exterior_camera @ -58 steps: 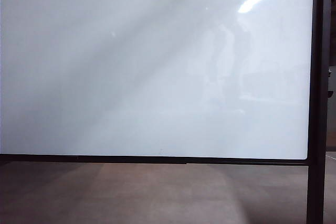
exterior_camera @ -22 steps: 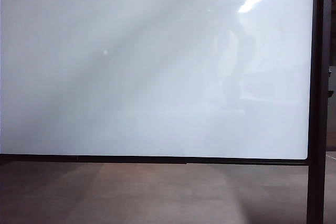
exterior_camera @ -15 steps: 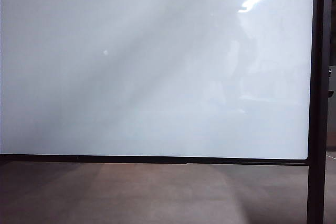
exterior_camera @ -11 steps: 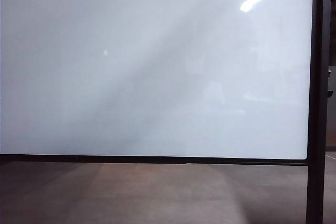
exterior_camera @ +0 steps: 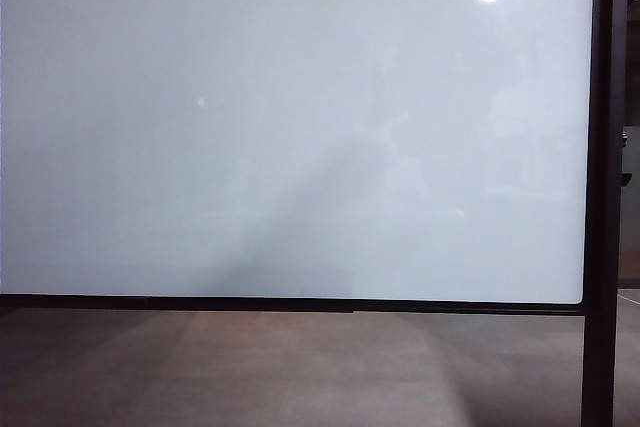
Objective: Reach to the right to find the marker pen, pick it up, and write the number 8 on the whiteboard.
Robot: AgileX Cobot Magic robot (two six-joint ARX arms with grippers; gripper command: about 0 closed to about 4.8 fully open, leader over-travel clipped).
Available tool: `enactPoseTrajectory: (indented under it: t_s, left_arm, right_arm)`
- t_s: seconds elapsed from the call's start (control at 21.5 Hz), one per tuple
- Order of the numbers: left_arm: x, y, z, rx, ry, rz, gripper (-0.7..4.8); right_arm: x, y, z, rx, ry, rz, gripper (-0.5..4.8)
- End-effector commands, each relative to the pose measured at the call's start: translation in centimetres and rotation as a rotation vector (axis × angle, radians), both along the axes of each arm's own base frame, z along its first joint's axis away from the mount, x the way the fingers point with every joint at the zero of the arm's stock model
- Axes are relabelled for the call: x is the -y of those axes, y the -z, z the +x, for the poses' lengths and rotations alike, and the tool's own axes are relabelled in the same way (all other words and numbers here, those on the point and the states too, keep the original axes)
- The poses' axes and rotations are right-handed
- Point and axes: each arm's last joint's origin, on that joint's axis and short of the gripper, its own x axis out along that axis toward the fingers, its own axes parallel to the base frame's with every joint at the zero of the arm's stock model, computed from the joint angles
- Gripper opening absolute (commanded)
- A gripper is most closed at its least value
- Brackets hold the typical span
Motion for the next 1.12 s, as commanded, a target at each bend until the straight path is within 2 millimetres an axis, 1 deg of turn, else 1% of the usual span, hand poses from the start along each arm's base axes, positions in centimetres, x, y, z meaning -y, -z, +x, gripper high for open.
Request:
enactPoseTrajectory:
  t_s: [0.05,0.14,0.28,0.37,0.42,0.74,0.88,1.12]
  left_arm:
    - [0.0,-0.1,0.0,0.004,0.001,-0.003,-0.05]
    - [0.0,-0.1,0.0,0.003,0.001,-0.003,-0.05]
    - [0.0,-0.1,0.0,0.003,0.001,-0.003,-0.05]
    - [0.0,-0.1,0.0,0.003,0.001,-0.003,-0.05]
    - [0.0,-0.1,0.0,0.003,0.001,-0.003,-0.05]
    - [0.0,-0.1,0.0,0.003,0.001,-0.003,-0.05]
    - [0.0,-0.1,0.0,0.003,0.001,-0.003,-0.05]
    - [0.0,-0.1,0.0,0.003,0.0,-0.003,-0.05]
  right_arm:
    - [-0.5,0.8,1.4,0.127,-0.022,0.022,-0.06]
    - [-0.8,2.8,2.8,0.163,-0.04,0.024,-0.06]
    - [-1.0,6.4,4.4,0.169,-0.002,0.026,-0.06]
    - [-0.7,7.9,5.0,0.176,0.039,0.024,-0.06]
    - [-0.4,8.3,5.2,0.173,0.073,0.015,-0.06]
    - [2.1,9.1,5.6,0.177,0.314,-0.041,-0.06]
    - [2.1,9.2,5.6,0.176,0.269,-0.052,-0.06]
    - [2.2,9.2,5.6,0.167,0.292,-0.049,-0.06]
